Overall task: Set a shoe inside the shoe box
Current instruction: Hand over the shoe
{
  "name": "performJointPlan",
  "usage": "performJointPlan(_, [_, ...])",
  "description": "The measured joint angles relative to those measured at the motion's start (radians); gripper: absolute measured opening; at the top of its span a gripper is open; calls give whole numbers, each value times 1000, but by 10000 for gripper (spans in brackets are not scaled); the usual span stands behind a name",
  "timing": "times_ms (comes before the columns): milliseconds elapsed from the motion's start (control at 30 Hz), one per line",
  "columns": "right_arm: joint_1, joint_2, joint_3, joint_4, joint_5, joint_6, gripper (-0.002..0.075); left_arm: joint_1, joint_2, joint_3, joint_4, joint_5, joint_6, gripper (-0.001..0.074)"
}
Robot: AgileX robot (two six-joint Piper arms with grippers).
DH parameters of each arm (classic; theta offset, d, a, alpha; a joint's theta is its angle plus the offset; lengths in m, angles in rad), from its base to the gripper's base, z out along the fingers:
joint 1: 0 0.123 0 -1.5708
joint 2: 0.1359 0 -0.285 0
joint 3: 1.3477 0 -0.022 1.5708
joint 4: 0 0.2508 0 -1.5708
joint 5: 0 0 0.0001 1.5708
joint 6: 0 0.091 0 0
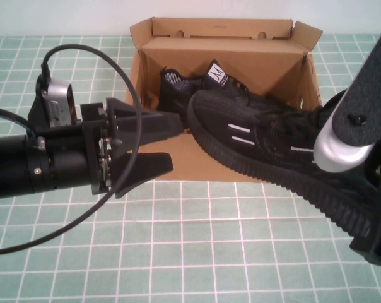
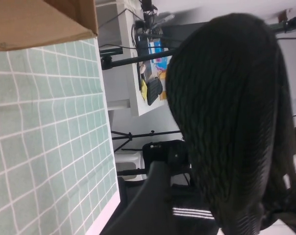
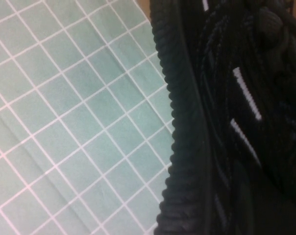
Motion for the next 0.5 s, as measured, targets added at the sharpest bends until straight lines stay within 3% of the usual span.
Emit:
performJointPlan(100, [0,18,0,14,0,0,0,0,0,-13,0,0,-14,668])
performJointPlan(500, [0,88,0,-43,-4,46,0,0,2,-61,-2,0,-40,670])
